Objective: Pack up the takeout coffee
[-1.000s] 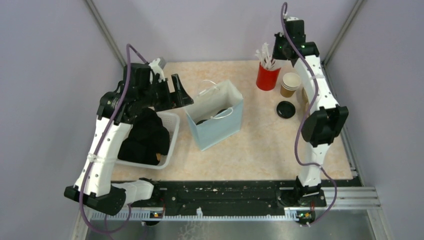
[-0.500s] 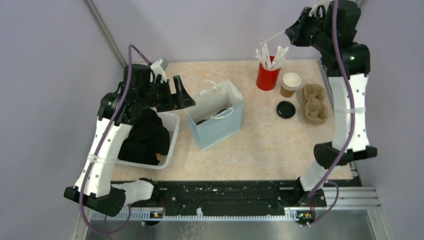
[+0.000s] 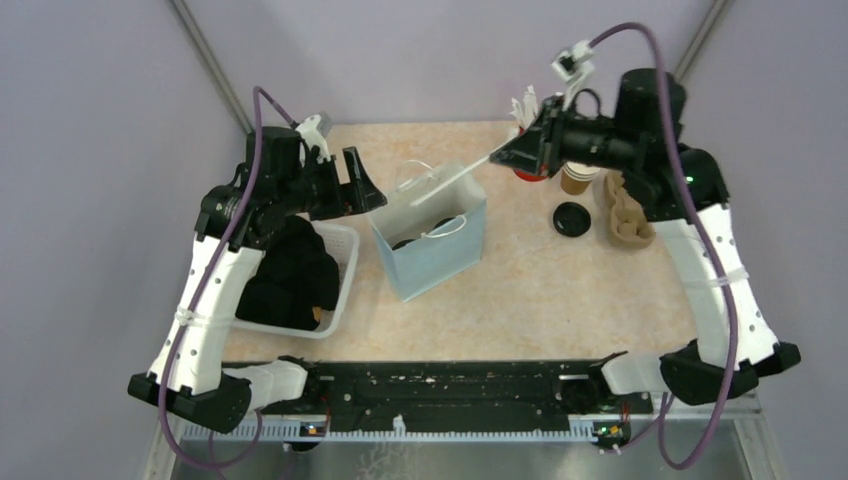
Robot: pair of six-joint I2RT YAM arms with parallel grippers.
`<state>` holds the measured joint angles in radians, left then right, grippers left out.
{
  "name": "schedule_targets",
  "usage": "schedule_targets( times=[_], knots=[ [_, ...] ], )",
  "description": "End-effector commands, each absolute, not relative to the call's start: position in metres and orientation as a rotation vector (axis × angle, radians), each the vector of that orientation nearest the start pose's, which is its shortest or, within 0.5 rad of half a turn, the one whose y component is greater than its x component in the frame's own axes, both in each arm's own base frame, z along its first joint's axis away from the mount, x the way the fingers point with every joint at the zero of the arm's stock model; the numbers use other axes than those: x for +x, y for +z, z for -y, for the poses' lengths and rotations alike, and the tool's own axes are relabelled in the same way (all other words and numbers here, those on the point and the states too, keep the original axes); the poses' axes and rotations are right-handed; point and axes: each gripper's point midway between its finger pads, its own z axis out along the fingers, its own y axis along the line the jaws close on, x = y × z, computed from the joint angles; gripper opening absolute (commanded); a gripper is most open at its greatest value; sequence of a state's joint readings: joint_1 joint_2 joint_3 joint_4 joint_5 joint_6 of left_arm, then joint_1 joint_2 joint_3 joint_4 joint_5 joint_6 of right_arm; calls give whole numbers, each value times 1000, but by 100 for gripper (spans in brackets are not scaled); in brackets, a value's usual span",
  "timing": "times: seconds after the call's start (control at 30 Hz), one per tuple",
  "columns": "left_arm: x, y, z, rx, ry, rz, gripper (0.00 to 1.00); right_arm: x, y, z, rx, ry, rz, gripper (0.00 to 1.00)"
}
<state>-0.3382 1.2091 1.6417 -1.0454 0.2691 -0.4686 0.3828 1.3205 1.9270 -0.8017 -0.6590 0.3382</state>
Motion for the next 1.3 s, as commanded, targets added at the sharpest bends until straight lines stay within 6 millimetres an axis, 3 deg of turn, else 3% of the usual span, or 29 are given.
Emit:
schedule_targets(
  times=[0.0, 0.13, 0.17, 0.2, 0.27, 0.3, 0.47, 0.7, 0.87, 0.97, 1.13, 1.27],
  knots=[
    [269, 367, 158, 12, -733, -2177, 90, 241, 443, -281, -661, 1171, -1830, 0],
    [270, 367, 158, 3, -732, -2175, 90, 254, 414, -321, -617, 1226, -1871, 0],
    [271, 367, 158, 0, -728, -2173, 90, 255, 407, -325, -619, 1228, -1894, 5],
    [271, 367, 157, -4, -721, -2172, 90, 257, 401, -323, -600, 1207, -1928, 20],
    [273, 367, 155, -13, -707, -2171, 90, 272, 393, -300, -511, 1104, -1985, 62],
    [273, 367, 154, -15, -704, -2170, 90, 282, 392, -284, -460, 1099, -2002, 68],
    [279, 360, 153, -26, -679, -2188, 90, 347, 381, -184, -171, 980, -2069, 71],
    [289, 362, 152, -36, -650, -2187, 90, 429, 329, -109, -30, 534, -2166, 71],
    [292, 358, 152, -52, -643, -2205, 90, 484, 299, -85, 63, 340, -2157, 70],
    [294, 358, 152, -55, -633, -2210, 90, 505, 280, -80, 93, 295, -2156, 68],
    [295, 355, 151, -67, -621, -2226, 90, 532, 266, -77, 131, 268, -2126, 45],
    [297, 355, 151, -72, -619, -2226, 90, 554, 251, -80, 116, 269, -2119, 43]
  ],
)
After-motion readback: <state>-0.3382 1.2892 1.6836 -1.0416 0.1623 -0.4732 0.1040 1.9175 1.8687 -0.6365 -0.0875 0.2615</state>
